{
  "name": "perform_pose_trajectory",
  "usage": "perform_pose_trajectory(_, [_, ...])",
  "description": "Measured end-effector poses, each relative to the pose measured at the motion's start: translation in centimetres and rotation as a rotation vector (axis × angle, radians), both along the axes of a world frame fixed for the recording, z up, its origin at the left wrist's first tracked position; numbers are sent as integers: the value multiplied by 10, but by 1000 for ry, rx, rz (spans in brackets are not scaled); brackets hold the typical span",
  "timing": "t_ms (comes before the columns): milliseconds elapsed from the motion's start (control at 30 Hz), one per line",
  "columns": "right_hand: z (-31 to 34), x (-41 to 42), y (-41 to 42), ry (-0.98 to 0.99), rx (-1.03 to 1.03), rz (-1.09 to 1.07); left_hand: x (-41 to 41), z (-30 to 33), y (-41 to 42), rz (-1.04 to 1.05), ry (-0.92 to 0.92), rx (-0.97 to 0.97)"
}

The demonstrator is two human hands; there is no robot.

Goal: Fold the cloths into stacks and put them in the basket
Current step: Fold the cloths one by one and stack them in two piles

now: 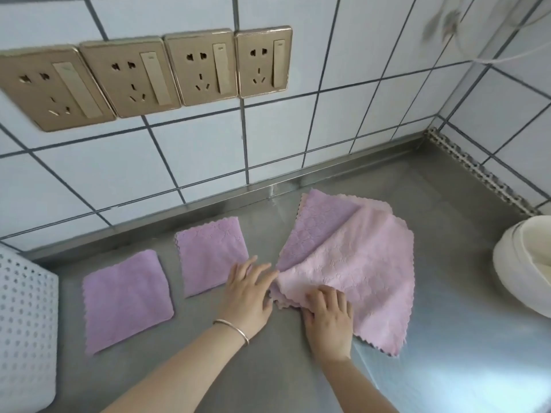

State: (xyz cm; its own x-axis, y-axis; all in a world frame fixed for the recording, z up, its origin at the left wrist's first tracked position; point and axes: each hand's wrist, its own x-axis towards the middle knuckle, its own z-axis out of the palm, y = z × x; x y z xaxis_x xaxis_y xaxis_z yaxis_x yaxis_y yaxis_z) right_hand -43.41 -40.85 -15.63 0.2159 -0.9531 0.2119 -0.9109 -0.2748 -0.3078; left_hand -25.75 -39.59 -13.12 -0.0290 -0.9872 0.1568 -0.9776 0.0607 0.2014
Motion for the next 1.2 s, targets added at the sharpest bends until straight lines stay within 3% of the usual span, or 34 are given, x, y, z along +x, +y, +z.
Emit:
perform_pose_trajectory(100, [11,-17,-8,21,76,26,-24,3,-1,-45,65,90])
perform_pose_trajectory(267, [16,-47,-17,-36,233,73,-41,11,-5,-38,20,269])
perform_pose_trajectory(467, [41,-59,-30,-371,460,47,-56,23,-11,10,12,323])
perform_pose_trajectory(567, [68,-64,-39,-416,387,48,-65,29,-17,75,111,253])
perform_pose_trajectory(700, [107,-80,-47,-188,215,180,-67,53,-20,178,352,133])
perform_pose_trajectory(833, [137,-92,-57,87,97,427,-45,86,-5,115,285,-31])
perform_pose_trajectory(933, [161,-92,-68,204,-29,461,-18,111,11,97,271,-125])
perform_pose_trajectory(1033, [183,-82,-72,136,-90,403,15,141,38,175,282,-119])
perform_pose_trajectory(1200, [222,-32,-62,14,31,363,79,188,83,299,265,-123])
